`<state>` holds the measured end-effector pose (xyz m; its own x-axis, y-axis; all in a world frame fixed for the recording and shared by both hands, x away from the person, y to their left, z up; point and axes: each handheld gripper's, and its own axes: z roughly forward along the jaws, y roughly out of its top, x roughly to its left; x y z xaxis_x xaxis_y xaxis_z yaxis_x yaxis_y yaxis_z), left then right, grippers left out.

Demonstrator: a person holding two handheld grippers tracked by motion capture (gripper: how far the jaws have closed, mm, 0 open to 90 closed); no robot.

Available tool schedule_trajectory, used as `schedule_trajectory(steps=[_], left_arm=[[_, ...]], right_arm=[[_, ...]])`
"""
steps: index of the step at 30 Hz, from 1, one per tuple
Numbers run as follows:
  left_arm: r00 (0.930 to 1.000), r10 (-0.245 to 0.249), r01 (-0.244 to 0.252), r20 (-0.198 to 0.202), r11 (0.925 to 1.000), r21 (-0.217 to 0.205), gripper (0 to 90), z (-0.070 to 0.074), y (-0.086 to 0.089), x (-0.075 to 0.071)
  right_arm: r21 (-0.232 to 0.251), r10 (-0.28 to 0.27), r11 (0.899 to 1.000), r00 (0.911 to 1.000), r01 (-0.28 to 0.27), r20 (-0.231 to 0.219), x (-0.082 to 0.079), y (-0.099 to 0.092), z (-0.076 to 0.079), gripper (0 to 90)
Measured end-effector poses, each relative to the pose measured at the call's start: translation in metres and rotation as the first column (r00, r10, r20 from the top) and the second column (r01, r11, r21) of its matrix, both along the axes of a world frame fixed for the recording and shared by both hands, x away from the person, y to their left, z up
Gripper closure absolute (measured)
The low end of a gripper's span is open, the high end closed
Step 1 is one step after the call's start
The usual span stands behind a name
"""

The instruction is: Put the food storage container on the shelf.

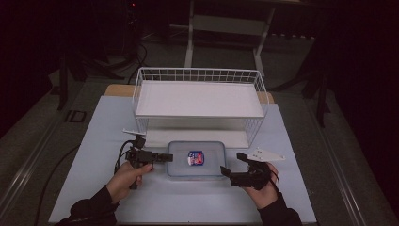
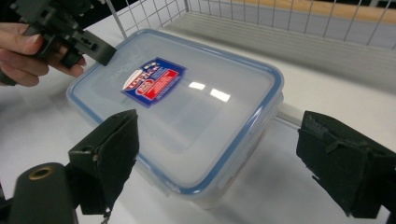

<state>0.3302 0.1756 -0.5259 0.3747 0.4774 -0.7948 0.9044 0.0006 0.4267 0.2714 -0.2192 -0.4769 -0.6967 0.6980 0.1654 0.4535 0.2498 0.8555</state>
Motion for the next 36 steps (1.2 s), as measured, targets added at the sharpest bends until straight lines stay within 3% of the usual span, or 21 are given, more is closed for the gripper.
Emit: schedule_trajectory(steps=[9, 16, 19, 24, 27, 29, 36], left_arm=[[0.9940, -0.064, 0.063, 0.088, 0.9979, 0.011, 55.7, 0.008, 0.000, -0.016], [0.9881, -0.098, 0.097, 0.119, 0.9952, 0.009, 57.4, 0.009, 0.001, -0.021], [0.9855, -0.111, 0.111, 0.128, 0.9938, 0.010, 58.0, 0.009, 0.002, -0.022], [0.9816, -0.124, 0.124, 0.145, 0.9922, 0.011, 58.4, 0.009, 0.002, -0.024], [0.9794, -0.129, 0.128, 0.156, 0.9916, 0.017, 58.4, 0.010, 0.001, -0.025], [0.9784, -0.132, 0.130, 0.159, 0.9913, 0.019, 58.4, 0.010, 0.001, -0.026], [0.9759, -0.133, 0.131, 0.173, 0.9911, 0.022, 58.6, 0.011, 0.000, -0.028]], right_arm=[[0.033, 0.009, 0.999, 0.9980, -0.007, -0.063, 0.006, 0.000, -0.003, 14.1], [0.058, 0.026, 0.998, 0.9917, -0.019, -0.126, 0.013, -0.003, -0.007, 17.8], [0.076, 0.037, 0.997, 0.9861, -0.025, -0.162, 0.018, -0.006, -0.011, 22.1], [0.099, 0.095, 0.992, 0.9689, -0.075, -0.228, 0.026, -0.007, -0.017, 25.3], [0.121, 0.113, 0.989, 0.9569, -0.083, -0.267, 0.031, -0.008, -0.022, 33.1], [0.129, 0.131, 0.987, 0.9513, -0.099, -0.279, 0.032, -0.008, -0.023, 39.2], [0.149, 0.155, 0.982, 0.9368, -0.113, -0.314, 0.034, -0.011, -0.023, 43.9]])
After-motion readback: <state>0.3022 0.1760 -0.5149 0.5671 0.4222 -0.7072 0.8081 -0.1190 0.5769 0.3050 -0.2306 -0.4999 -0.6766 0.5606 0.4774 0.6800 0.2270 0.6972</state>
